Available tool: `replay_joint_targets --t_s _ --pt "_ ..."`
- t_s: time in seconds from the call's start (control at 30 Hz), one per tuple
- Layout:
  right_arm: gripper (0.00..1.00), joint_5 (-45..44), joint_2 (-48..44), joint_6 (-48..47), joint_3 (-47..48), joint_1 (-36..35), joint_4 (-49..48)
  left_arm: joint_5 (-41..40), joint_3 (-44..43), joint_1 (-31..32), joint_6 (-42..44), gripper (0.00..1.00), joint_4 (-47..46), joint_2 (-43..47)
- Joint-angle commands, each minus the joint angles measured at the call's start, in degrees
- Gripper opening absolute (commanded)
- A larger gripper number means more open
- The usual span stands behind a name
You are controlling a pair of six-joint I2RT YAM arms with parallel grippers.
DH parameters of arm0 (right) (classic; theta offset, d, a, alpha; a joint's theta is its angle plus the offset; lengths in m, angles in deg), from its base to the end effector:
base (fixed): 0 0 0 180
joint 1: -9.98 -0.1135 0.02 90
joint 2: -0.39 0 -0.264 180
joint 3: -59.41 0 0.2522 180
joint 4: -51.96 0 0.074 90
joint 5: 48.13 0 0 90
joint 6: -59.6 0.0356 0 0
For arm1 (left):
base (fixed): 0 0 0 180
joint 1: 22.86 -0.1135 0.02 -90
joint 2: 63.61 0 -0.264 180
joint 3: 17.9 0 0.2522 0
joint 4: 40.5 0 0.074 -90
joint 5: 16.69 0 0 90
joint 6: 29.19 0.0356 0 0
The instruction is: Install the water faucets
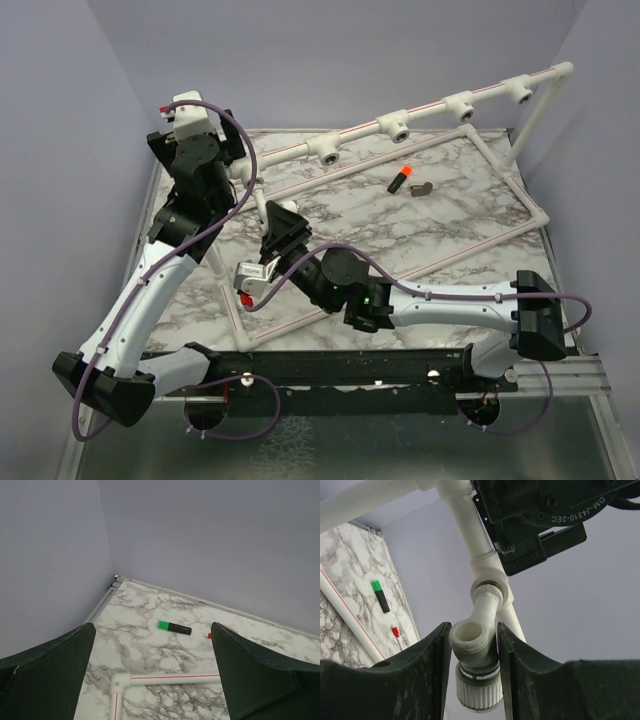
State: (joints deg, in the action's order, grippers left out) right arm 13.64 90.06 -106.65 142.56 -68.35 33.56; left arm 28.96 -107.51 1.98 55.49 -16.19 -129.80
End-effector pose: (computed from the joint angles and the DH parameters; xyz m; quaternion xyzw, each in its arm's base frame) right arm 0.0918 0.3611 0.3705 -0.5545 0.3192 -0.1400 0.7557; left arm 0.2321 -0.0800 0.4537 -0.1491 0.6952 0.0907 0.6973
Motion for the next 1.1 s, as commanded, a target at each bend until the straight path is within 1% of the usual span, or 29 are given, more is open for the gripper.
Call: replay_joint_targets --t_s 0.0,0.07,0.13,0.2,0.23,0.27,0.37,0.57,0.7,0.87,1.07 --pt "0.42 -2.59 1.55 1.5 2.23 0.49 -3.16 -0.63 5.41 -0.14 -0.87 0.99 5.27 -0.86" --pt "0.36 -3.11 2.09 1.86 2.25 0.58 -3.96 -0.58 6.3 -0.14 -1.07 0.99 5.02 -0.7" --pt "0.27 -3.84 2.7 1.89 2.12 0.71 -5.75 -0.68 6.93 -0.21 -1.3 0.99 5.01 -0.7" --pt "0.13 -4.25 3.0 2.4 2.24 0.72 -6.82 -0.89 7.56 -0.31 -1.56 0.99 4.94 -0.64" --pt "0.04 -4.55 3.19 3.03 2.32 0.72 -7.57 -1.02 7.83 -0.38 -1.81 0.99 4.99 -0.59" --pt "0.01 -4.73 3.27 3.96 2.41 0.79 -8.36 -1.13 8.05 -0.4 -2.06 0.99 5.13 -0.52" --pt "0.01 -5.89 3.47 7.59 2.79 0.85 -9.1 -1.59 8.39 -0.49 -3.09 0.99 5.61 -0.59" --pt "0.01 -9.89 3.67 17.77 1.58 0.89 -16.45 -0.61 8.74 -0.67 -3.99 0.99 6.22 -0.3" --pt "0.01 -12.79 3.8 27.9 1.38 0.89 -20.11 -0.36 8.61 -0.67 -4.08 0.99 6.38 -0.07" --pt "0.01 -16.08 4.15 41.07 2.05 0.89 -21.46 -0.03 8.96 -0.51 -4.0 0.99 6.33 0.1" --pt "0.01 -21.09 4.12 54.66 2.46 0.89 -23.29 -0.48 8.95 0.18 -3.65 0.99 6.14 0.58"
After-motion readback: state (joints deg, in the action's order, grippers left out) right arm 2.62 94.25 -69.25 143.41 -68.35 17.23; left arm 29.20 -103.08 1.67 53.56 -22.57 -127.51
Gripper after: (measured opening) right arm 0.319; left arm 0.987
